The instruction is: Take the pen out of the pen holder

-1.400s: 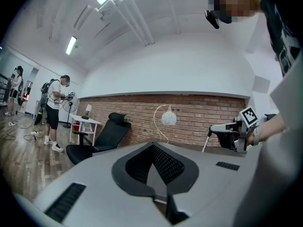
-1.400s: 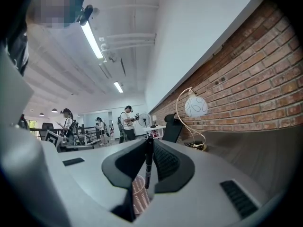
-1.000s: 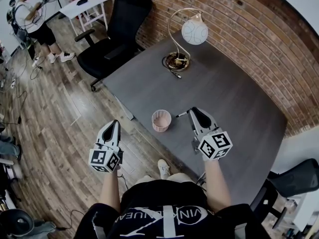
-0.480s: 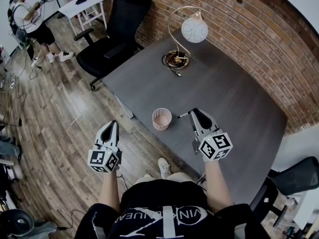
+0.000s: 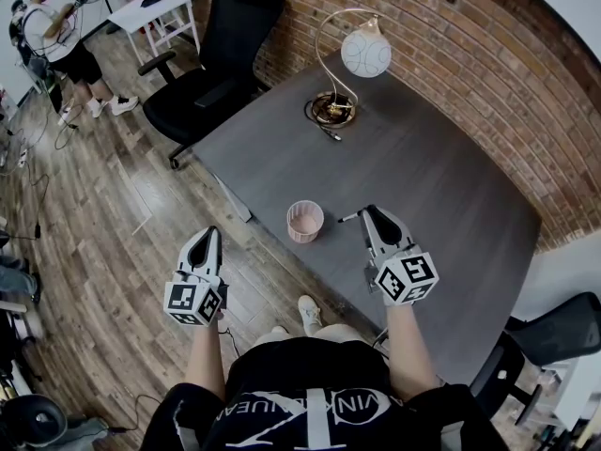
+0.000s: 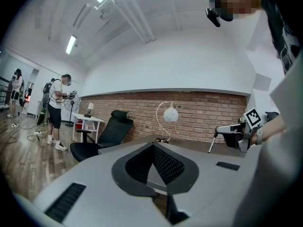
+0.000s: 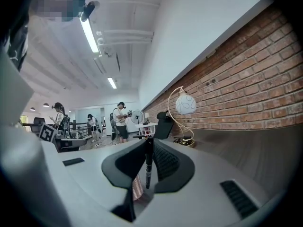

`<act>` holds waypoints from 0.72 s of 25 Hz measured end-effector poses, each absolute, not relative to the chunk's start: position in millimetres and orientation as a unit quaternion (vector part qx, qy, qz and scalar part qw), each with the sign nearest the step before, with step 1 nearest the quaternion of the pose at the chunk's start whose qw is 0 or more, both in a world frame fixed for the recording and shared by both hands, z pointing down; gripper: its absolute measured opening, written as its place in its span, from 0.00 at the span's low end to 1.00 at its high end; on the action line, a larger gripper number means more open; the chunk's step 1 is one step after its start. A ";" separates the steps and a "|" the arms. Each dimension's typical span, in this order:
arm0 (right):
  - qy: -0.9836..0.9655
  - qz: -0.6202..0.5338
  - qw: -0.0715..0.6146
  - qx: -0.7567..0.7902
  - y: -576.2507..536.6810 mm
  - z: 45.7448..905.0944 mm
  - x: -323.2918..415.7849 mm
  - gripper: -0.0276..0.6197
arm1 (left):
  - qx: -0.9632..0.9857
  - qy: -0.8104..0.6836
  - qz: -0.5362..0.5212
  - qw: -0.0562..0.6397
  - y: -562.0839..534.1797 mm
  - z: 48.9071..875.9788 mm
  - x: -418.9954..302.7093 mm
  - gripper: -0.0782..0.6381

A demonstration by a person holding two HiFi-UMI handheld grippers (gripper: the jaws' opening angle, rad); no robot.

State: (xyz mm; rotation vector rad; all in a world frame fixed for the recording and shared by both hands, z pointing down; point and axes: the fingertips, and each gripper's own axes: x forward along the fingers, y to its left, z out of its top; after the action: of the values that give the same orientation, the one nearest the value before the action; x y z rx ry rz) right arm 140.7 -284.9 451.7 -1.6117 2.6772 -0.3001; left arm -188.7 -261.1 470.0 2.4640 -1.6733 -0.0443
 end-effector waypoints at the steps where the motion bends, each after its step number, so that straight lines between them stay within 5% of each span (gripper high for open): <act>1: 0.852 -0.096 0.001 -0.514 -284.5 451.9 141.5 0.13 | 0.824 -0.560 -0.014 0.081 -261.0 469.6 -188.8 0.13; 18: 0.850 -0.097 0.004 -0.518 -276.8 454.4 144.2 0.13 | 0.820 -0.567 -0.014 0.076 -254.0 468.1 -193.5 0.13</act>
State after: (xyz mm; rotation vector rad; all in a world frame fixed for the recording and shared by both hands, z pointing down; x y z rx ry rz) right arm 144.2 -276.8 454.4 -1.6237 2.6639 -0.3031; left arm -193.5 -254.0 468.1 2.4593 -1.6990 -0.0434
